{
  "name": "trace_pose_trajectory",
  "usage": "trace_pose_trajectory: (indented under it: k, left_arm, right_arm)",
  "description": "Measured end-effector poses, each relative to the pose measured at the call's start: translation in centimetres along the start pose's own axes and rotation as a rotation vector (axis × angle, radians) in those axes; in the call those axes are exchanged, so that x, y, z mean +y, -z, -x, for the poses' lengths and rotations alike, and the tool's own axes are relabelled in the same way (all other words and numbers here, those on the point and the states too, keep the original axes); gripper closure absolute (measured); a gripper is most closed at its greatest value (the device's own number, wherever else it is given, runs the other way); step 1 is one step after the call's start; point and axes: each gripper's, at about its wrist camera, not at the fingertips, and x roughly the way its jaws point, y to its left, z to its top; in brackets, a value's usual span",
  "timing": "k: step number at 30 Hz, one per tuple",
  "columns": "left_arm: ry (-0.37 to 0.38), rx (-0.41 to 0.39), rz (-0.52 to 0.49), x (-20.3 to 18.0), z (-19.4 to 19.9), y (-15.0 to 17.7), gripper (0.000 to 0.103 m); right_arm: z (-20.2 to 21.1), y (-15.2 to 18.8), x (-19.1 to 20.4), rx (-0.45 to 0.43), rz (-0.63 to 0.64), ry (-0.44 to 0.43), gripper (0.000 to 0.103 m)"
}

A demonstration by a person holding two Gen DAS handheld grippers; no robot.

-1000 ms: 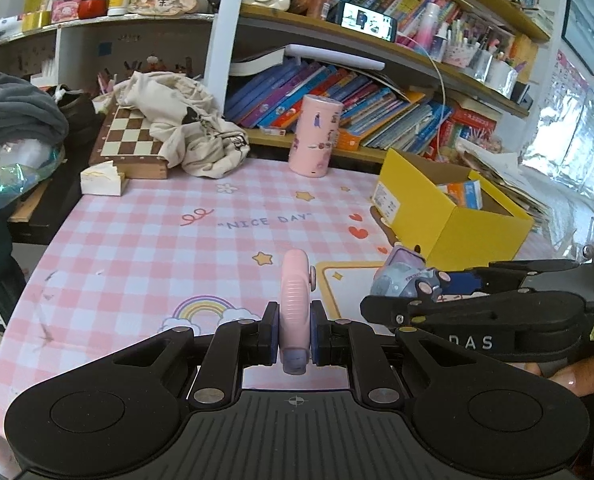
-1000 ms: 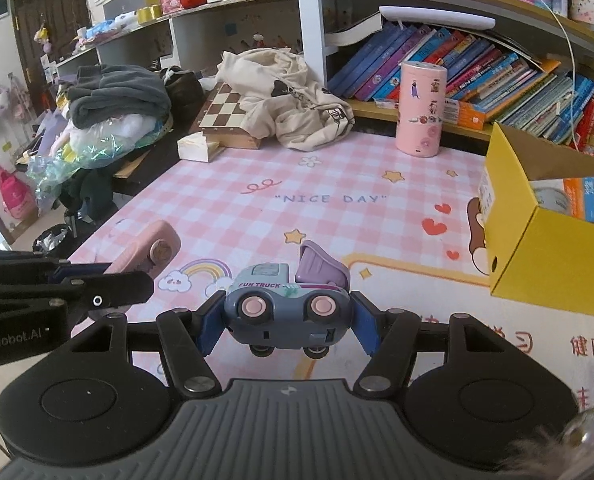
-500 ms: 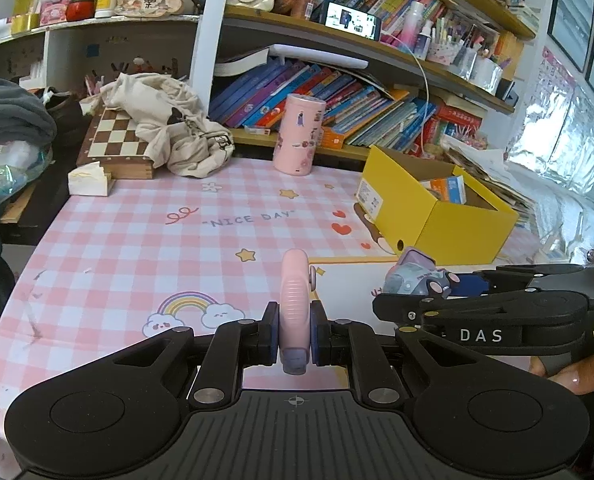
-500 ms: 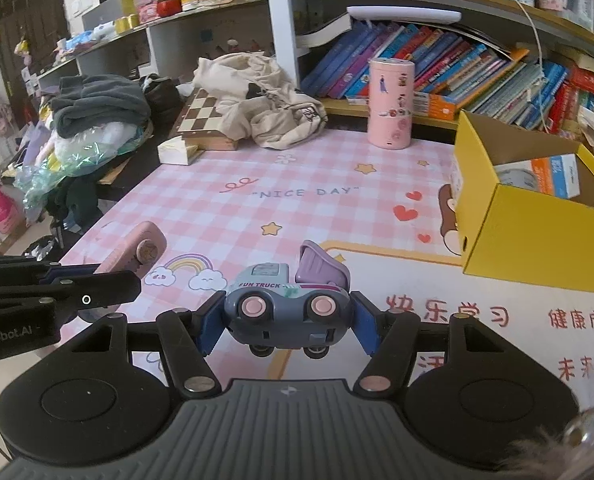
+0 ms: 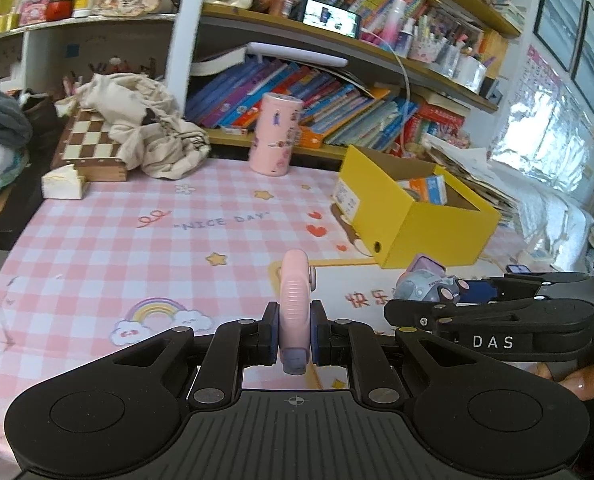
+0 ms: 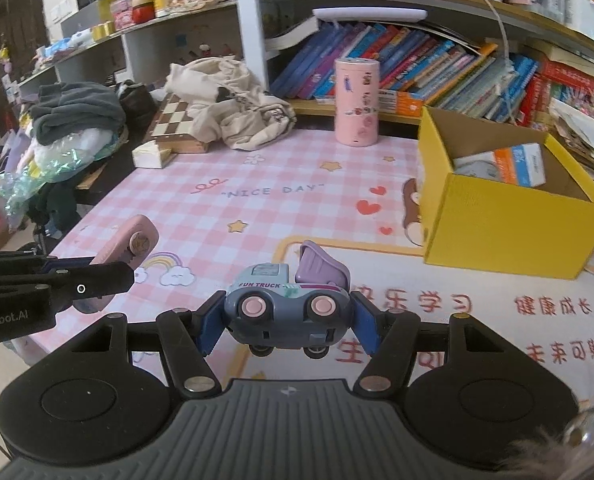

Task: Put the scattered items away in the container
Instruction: 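Lift the pink pen with the left tool while the right tool carries the toy car toward the yellow box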

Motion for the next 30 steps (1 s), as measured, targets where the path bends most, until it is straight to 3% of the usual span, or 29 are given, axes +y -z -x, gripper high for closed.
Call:
trace_pose_trajectory:
  k: [16,30]
  left_arm:
    - [0.085,0.040,-0.070,-3.9,-2.5,-0.4,0.090]
    - [0.110,0.051,-0.088,-6.9,-4.2,-0.9,0.090]
  right_arm:
    - [2.0,1.4,-4.3,-0.007,-0.084,0.079,0.041]
    - [2.9,1.5,-8.0,-0.006,-0.120,0.113,0.041]
